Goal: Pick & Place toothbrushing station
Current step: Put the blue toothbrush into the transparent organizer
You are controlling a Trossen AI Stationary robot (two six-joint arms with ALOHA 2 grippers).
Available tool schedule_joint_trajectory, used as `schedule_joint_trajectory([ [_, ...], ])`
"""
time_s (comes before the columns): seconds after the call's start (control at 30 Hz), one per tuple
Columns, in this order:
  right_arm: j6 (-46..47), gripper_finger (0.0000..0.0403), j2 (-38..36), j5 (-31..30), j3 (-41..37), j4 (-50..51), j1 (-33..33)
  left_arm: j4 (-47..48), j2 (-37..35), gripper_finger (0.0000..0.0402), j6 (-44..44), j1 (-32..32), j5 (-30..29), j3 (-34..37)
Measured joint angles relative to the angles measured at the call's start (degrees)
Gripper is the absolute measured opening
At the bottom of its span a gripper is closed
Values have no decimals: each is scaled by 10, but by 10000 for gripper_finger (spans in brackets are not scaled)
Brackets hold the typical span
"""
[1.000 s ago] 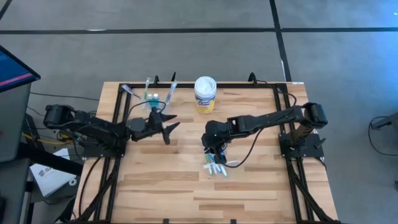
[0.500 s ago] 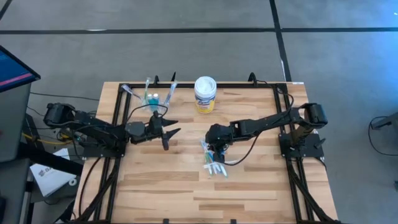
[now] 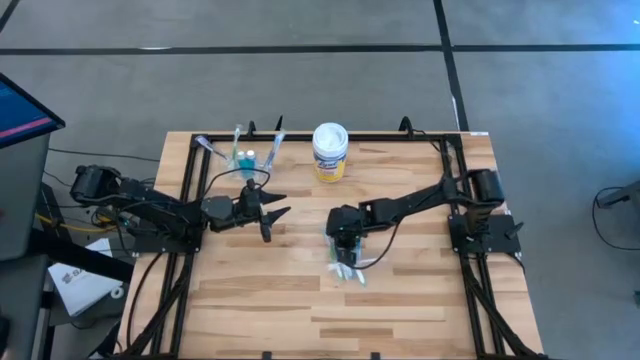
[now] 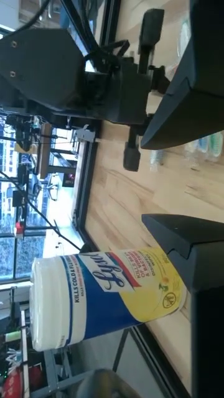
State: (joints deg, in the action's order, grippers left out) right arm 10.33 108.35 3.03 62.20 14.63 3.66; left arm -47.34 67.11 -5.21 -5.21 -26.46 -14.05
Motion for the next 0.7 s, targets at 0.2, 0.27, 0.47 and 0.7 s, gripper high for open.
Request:
schedule_joint_trajectory([
  [0.2, 0, 55, 17, 1, 11, -3, 0, -1, 0, 172, 0, 0, 0, 0],
  [0.27, 0, 47, 17, 1, 11, -2, 0, -1, 0, 172, 0, 0, 0, 0],
  [0.47, 0, 6, 12, -5, 11, 5, 0, -1, 0, 172, 0, 0, 0, 0],
  [0.7, 1, 0, 4, -20, 13, 26, 1, 0, 0, 172, 0, 0, 0, 0],
])
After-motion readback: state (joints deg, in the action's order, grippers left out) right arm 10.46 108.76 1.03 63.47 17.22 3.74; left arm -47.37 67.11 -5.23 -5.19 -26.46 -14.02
